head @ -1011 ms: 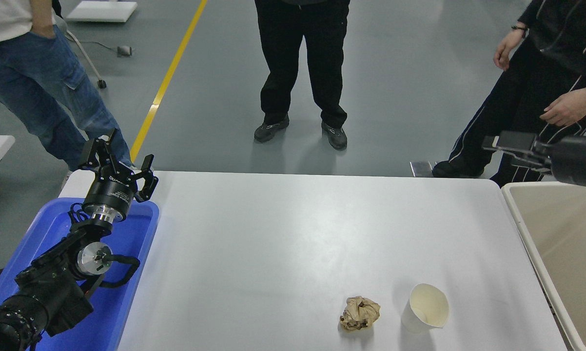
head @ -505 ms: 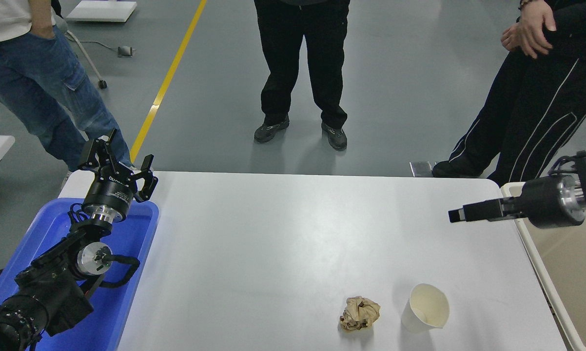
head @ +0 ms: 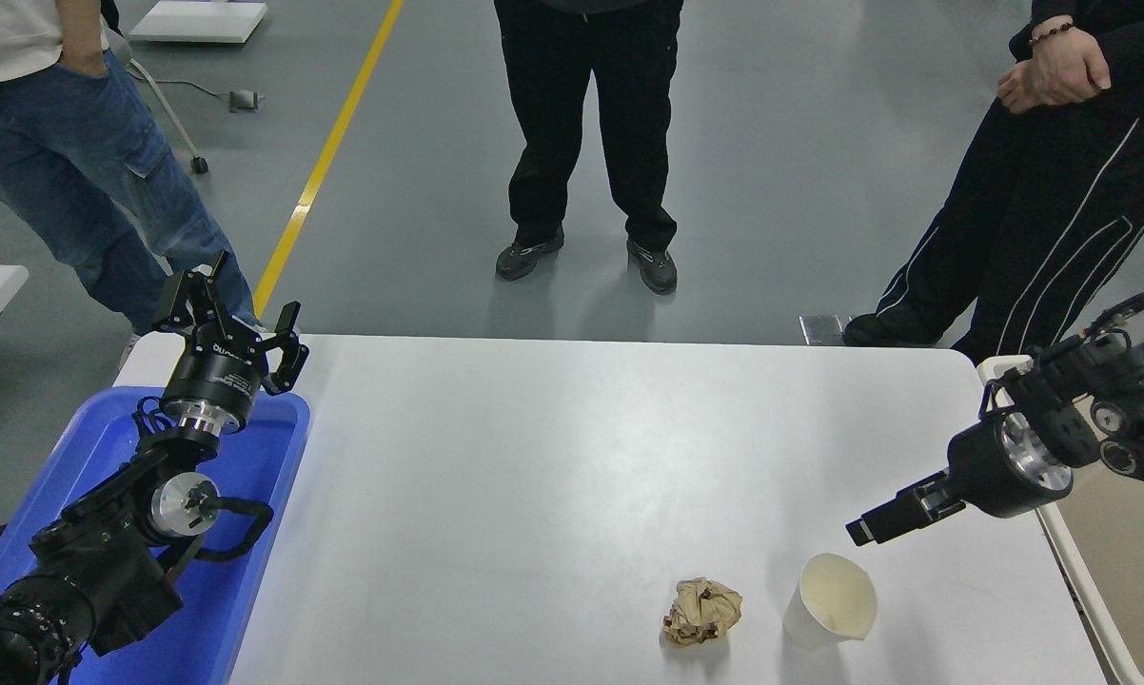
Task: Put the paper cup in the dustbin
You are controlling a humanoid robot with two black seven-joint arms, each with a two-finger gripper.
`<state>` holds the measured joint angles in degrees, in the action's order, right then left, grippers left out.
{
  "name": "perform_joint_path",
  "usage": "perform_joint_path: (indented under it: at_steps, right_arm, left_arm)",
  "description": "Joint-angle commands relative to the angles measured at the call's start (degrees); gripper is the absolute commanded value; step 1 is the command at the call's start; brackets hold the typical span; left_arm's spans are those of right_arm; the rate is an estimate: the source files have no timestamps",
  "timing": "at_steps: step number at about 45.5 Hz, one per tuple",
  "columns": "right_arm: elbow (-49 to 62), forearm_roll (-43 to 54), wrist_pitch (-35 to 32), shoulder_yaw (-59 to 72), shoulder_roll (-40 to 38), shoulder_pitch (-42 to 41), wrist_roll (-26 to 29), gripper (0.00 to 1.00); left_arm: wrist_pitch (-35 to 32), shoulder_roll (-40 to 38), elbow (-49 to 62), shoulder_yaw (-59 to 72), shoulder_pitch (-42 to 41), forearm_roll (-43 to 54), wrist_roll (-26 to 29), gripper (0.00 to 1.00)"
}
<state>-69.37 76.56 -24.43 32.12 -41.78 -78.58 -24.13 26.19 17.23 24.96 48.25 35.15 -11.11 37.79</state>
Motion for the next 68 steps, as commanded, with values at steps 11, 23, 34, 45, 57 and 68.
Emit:
perform_joint_path:
  at_steps: [11, 23, 34, 45, 57, 68]
  right_arm:
    - [3.6, 0.3, 3.1, 0.5, 2.5, 6.9, 0.0, 0.99]
    - [3.8, 0.3, 3.3, -0.2, 3.0, 8.5, 0.0, 0.99]
    - [5.6, 0.5, 5.9, -0.2, 3.7, 11.2, -0.1, 0.86]
    - [5.7, 2.5, 6.6, -0.3, 4.1, 11.6, -0.6, 0.37]
    - [6.5, 3.3, 7.2, -0.1, 4.0, 11.0, -0.6, 0.0]
    - [6.5, 3.2, 7.2, -0.2, 3.9, 10.6, -0.6, 0.0]
  left_arm:
    - [0.0, 0.0, 0.0, 0.0, 0.0, 0.0, 0.0, 1.0]
    - [0.0, 0.0, 0.0, 0.0, 0.0, 0.0, 0.0, 1.0]
    - [0.0, 0.0, 0.0, 0.0, 0.0, 0.0, 0.0, 1.0]
    - [0.0, 0.0, 0.0, 0.0, 0.0, 0.0, 0.0, 1.0]
    - [0.0, 0.0, 0.0, 0.0, 0.0, 0.0, 0.0, 1.0]
    - [0.0, 0.0, 0.0, 0.0, 0.0, 0.0, 0.0, 1.0]
